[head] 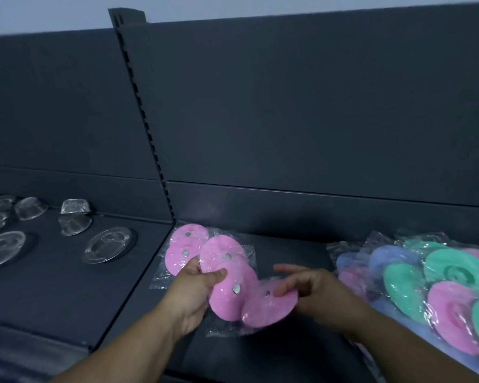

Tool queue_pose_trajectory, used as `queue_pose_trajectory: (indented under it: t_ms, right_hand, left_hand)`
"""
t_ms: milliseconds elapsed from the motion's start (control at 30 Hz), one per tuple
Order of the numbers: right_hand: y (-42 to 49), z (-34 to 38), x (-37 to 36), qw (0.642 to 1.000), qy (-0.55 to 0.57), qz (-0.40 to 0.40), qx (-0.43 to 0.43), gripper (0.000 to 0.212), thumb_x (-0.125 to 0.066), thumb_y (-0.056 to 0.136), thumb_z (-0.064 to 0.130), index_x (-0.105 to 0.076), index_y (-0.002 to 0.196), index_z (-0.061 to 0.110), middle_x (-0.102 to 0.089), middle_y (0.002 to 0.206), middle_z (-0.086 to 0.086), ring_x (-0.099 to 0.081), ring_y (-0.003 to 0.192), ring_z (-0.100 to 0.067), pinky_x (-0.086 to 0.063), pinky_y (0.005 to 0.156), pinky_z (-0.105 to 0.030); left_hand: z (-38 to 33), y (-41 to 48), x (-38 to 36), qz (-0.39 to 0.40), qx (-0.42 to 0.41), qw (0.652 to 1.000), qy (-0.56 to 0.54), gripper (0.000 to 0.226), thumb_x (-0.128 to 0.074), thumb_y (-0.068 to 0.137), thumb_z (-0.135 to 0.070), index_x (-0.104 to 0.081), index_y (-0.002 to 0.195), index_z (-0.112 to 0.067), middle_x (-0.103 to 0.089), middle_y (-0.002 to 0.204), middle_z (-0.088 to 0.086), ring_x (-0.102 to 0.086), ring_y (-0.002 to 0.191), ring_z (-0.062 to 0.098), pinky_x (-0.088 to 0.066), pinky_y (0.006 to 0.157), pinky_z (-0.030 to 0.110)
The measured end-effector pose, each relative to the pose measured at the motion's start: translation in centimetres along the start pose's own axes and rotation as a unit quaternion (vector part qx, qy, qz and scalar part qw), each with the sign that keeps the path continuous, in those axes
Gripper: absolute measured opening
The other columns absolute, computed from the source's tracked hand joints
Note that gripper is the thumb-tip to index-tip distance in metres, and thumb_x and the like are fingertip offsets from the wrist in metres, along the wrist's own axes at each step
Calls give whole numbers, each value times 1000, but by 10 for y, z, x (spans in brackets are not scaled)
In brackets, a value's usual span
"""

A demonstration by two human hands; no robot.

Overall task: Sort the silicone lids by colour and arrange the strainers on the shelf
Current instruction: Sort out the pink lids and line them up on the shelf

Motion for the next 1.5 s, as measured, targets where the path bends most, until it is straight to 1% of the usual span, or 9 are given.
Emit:
queue_pose_trajectory:
  t_ms: [133,200,367,567,767,1033,1233,1400,1500]
  right_hand:
    - [-8,1,-36,990,89,76,-73,28,-79,59,16,-78,86,22,-52,132,10,-56,116,3,-47,93,-21]
    - [-6,-3,-47,985,139,10,-101,28,-86,59,26,-79,83,14,-63,123,6,-62,110,-4,-48,96,-26]
    - [2,1,-75,952,216,-181,-116,9,-71,75,-7,-69,79,1,-70,80,-10,-63,63,-11,-50,56,-17]
    - [24,21,-127,915,324,-209,-122,19,-62,78,-15,-64,87,2,-69,84,-11,-63,70,-15,-55,63,-19]
    - [21,3,-158,944,-155,-187,-224,77,-84,66,39,-49,133,22,-62,121,3,-59,102,-6,-40,82,-13]
    - [35,17,-170,954,-138,-232,-134,76,-90,59,25,-50,123,29,-60,119,10,-58,103,-2,-39,78,1]
    - [34,10,-193,945,-217,-224,-96,86,-76,74,42,-31,146,26,-46,141,13,-44,129,-5,-36,108,-23]
    - [52,17,-214,966,-222,-128,-41,78,-62,89,33,-5,142,41,-12,149,23,-11,142,3,-6,111,-8]
    - [56,17,-204,971,-196,-129,-49,78,-64,88,33,-8,143,40,-8,152,21,-11,142,3,-8,112,-9]
  left_hand:
    - [-7,-5,27,25,5,999,42,32,-56,86,12,-56,115,0,-70,102,22,-67,95,39,-52,89,52]
    - [-11,-3,46,37,12,997,65,32,-56,86,11,-57,115,-3,-71,101,20,-69,92,37,-55,84,49]
    - [-14,6,93,71,27,991,114,29,-56,86,11,-57,111,-5,-73,97,15,-70,88,33,-56,76,44]
    - [-30,28,120,46,-42,968,244,21,-64,85,-1,-60,96,-19,-73,97,6,-69,80,17,-54,71,31]
    - [-47,14,140,24,-118,895,429,50,-56,93,-27,-41,139,-16,-47,132,-5,-47,110,9,-36,89,20]
    - [-38,7,141,107,-75,915,381,46,-51,96,-19,-39,139,-34,-53,131,-12,-50,107,4,-36,88,16]
    - [-25,4,140,113,-69,917,376,47,-49,96,-20,-36,138,-35,-53,122,-19,-53,103,-1,-37,67,-2]
    - [-26,4,133,115,-70,919,369,55,-45,99,-23,-21,148,-29,-41,129,-18,-39,109,-3,-30,87,10]
    - [-30,9,138,100,-77,918,375,61,-49,97,-23,-20,150,-24,-35,145,-11,-36,116,-4,-25,90,7]
Point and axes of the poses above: each hand's wrist, its own y-axis towards the middle knuckle, its own x-axis out of the back of the hand, z = x × y, the point moved 8 cm from there along y, towards the middle knuckle
